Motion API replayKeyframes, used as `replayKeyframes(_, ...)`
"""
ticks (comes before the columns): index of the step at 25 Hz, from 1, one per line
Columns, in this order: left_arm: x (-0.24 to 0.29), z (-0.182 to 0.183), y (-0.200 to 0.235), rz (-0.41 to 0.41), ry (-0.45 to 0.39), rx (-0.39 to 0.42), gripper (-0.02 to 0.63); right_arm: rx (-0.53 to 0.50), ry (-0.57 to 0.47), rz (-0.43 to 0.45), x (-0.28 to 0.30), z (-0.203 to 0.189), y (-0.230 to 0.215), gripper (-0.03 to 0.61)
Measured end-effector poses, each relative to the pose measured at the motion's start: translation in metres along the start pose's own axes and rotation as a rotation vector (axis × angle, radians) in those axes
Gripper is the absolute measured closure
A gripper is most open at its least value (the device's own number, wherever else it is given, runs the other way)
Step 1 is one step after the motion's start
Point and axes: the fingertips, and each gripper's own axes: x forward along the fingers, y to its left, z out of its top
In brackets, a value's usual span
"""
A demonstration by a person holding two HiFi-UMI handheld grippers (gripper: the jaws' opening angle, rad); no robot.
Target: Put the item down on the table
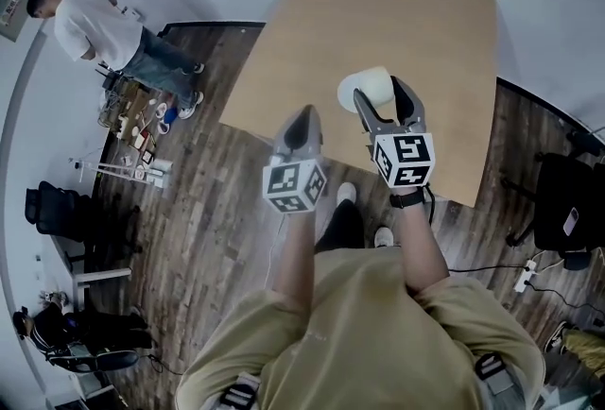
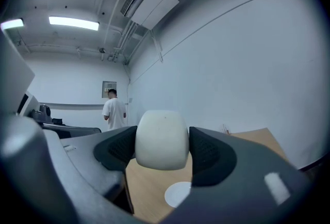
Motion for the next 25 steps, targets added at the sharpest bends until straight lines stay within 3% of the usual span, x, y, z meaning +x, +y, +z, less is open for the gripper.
replayKeyframes(5,0.067,0.002,0.023,-0.06,-0.003,0.023,0.612,-0.101,0.062,-0.075,0.056,-0.02,-0.034,0.258)
replayKeyframes(8,0.105,-0.005,0.046,-0.08,0.024,0.066,0.612,-0.109,0.109,-0.099,0.089,-0.035,-0.045,0.258)
replayKeyframes(10,0.132,-0.015,0.063,-0.092,0.05,0.051,0.612,-0.115,0.141,-0.105,0.113,-0.048,-0.051,0.258)
replayKeyframes(17,0.193,-0.077,0.1,-0.146,0.176,-0.011,0.612,-0.072,0.282,-0.136,0.17,-0.12,-0.065,0.258)
replayKeyframes(25,0.224,-0.162,0.107,-0.218,0.318,-0.033,0.612,-0.034,0.447,-0.193,0.19,-0.22,-0.089,0.258)
